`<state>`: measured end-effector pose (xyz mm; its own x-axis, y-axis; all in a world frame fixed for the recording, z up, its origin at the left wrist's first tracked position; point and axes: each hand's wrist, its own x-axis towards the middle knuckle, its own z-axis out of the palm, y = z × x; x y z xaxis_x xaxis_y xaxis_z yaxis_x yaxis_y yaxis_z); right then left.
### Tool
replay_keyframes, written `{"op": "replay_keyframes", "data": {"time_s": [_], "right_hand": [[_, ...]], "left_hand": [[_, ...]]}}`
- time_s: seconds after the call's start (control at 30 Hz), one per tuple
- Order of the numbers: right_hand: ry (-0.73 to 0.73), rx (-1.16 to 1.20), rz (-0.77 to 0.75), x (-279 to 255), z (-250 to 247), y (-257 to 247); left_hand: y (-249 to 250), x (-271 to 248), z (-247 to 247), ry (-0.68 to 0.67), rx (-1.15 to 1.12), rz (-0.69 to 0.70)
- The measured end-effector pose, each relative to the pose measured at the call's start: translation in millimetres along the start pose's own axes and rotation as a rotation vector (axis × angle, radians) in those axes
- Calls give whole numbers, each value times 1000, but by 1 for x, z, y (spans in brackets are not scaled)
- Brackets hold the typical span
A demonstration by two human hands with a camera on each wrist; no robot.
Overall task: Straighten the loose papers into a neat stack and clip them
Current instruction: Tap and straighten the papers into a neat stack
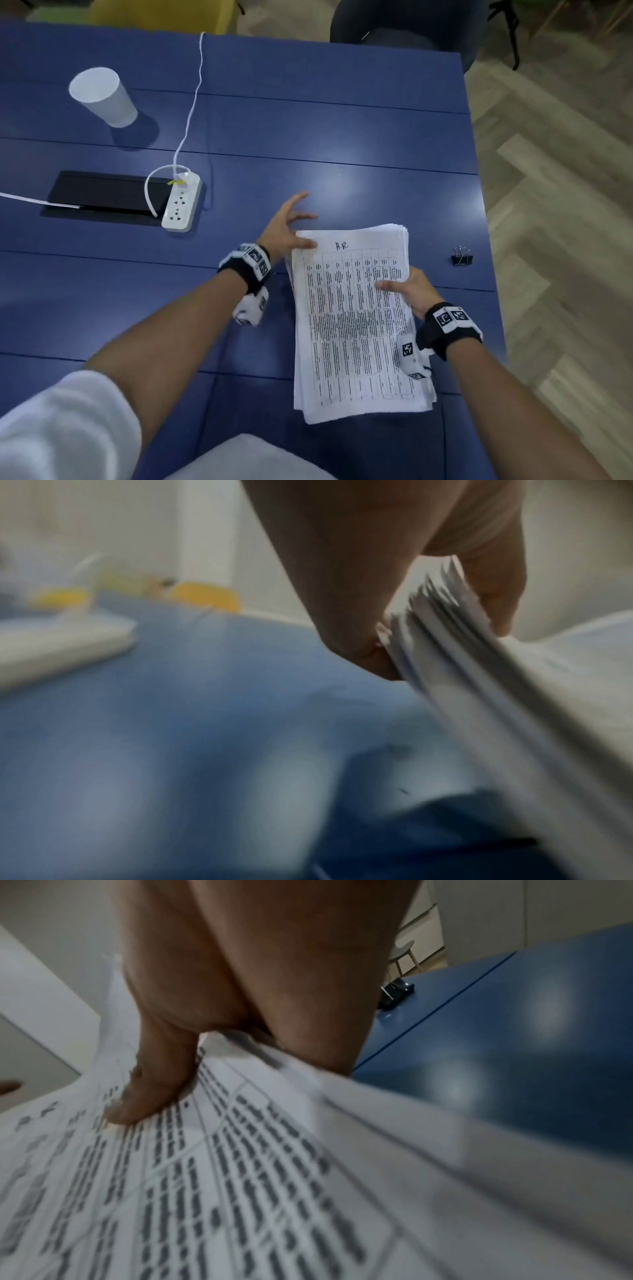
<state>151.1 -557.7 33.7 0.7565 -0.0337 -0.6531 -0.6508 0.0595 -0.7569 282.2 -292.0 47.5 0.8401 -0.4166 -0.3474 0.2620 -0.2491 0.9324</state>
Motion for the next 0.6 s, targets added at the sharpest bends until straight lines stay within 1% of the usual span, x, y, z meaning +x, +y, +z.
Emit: {"op": "replay_keyframes", "data": {"time_s": [0.03,0.07,0.1,0.13,0.17,0.3,0.37,0.5,0.6], "right_hand": [[-2,-2,9,2,-1,1],[3,13,11,6,-4,3],[8,27,17,7,-5,4],[19,43,25,9,-6,5],[29,57,32,11,-7,6],[53,114,28,17,-9,12],[67,131,12,20,-8,15],[97,127,-11,23,-6,20],[119,87,-44,26,-7,17]], "left_hand": [[8,11,-3,-107,167,23],[13,21,-3,-223,355,20],[16,28,-2,-302,533,-1],[16,34,-1,-335,653,-16],[15,37,2,-330,709,-27],[5,40,12,-216,630,-6],[-1,39,13,-206,627,-26],[-8,43,17,-295,640,-108],[-4,50,24,-367,729,-134]]}}
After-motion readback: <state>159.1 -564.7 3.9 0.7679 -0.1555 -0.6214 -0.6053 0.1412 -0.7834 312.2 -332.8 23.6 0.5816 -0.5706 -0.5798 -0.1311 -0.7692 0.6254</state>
